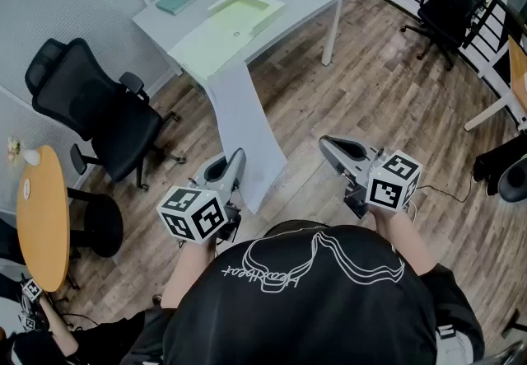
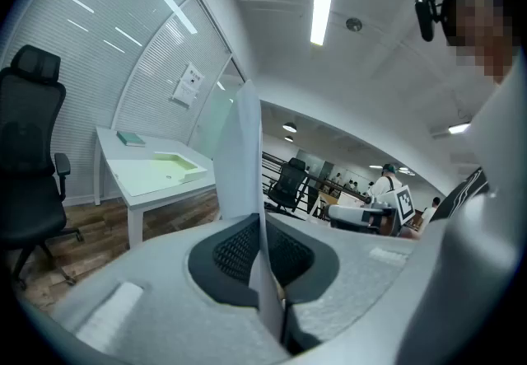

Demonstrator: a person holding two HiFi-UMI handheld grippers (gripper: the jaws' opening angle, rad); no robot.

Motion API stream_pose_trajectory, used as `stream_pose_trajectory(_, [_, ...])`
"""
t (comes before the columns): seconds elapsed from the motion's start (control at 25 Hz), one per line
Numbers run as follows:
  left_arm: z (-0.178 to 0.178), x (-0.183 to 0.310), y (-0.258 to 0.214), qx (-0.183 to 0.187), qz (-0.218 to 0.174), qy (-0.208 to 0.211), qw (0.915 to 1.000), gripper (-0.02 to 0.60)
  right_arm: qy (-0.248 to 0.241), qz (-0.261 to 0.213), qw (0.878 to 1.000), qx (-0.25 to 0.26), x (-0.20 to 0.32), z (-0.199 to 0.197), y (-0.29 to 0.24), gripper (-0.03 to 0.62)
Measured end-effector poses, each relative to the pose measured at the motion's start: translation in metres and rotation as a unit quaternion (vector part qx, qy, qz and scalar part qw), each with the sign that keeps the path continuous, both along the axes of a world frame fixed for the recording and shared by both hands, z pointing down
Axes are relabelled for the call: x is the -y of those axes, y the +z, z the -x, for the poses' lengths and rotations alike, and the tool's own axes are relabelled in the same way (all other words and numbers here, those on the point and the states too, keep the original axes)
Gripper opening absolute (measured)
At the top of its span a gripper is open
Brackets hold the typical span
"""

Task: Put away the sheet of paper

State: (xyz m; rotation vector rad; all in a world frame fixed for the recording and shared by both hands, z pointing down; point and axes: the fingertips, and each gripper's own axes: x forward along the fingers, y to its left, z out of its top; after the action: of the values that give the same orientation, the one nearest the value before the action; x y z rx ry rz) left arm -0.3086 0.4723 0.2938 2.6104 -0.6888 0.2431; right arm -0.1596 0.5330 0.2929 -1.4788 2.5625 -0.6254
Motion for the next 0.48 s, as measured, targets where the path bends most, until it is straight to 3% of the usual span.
stream_pose_trajectory(0.48, [-0.023, 0.0, 0.006, 0.007, 0.009, 0.0, 0.9999, 0.009, -0.012, 0.007, 1.0, 0.015, 0.005, -0.016, 0.013, 0.009])
